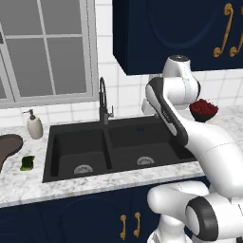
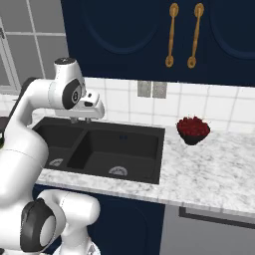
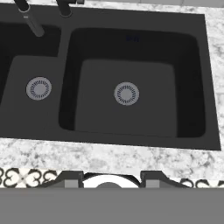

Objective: Pick the pan and sponge and place them into the sink. Then turn on the water.

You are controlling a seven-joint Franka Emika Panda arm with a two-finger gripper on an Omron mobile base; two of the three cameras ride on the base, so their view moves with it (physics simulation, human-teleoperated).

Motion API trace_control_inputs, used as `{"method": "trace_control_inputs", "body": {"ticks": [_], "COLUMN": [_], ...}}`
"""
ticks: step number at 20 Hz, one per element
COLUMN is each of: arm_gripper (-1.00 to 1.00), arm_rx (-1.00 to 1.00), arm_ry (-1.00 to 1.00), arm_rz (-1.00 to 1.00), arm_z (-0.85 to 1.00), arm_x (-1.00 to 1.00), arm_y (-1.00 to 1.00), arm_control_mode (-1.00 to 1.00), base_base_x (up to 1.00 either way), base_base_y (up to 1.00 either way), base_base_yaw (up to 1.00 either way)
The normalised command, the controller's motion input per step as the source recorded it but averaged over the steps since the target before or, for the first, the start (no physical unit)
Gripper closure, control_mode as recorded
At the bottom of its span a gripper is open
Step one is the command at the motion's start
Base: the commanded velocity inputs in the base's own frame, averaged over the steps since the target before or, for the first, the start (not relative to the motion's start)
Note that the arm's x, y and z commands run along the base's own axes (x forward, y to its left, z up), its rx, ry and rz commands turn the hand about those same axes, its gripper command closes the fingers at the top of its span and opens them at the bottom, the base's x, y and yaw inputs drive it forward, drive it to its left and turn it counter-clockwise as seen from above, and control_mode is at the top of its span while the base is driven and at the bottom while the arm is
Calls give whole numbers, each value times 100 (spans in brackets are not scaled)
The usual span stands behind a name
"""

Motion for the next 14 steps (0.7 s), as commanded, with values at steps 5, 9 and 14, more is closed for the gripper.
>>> {"method": "trace_control_inputs", "body": {"ticks": [5, 9, 14], "arm_gripper": [-100, -100, -100], "arm_rx": [0, 0, 0], "arm_ry": [0, 0, 0], "arm_rz": [0, 0, 0], "arm_z": [0, 0, 0], "arm_x": [0, 0, 0], "arm_y": [0, 0, 0], "arm_control_mode": [100, 100, 100], "base_base_x": [-1, -32, -24], "base_base_y": [0, 36, 99], "base_base_yaw": [0, 0, -9]}}
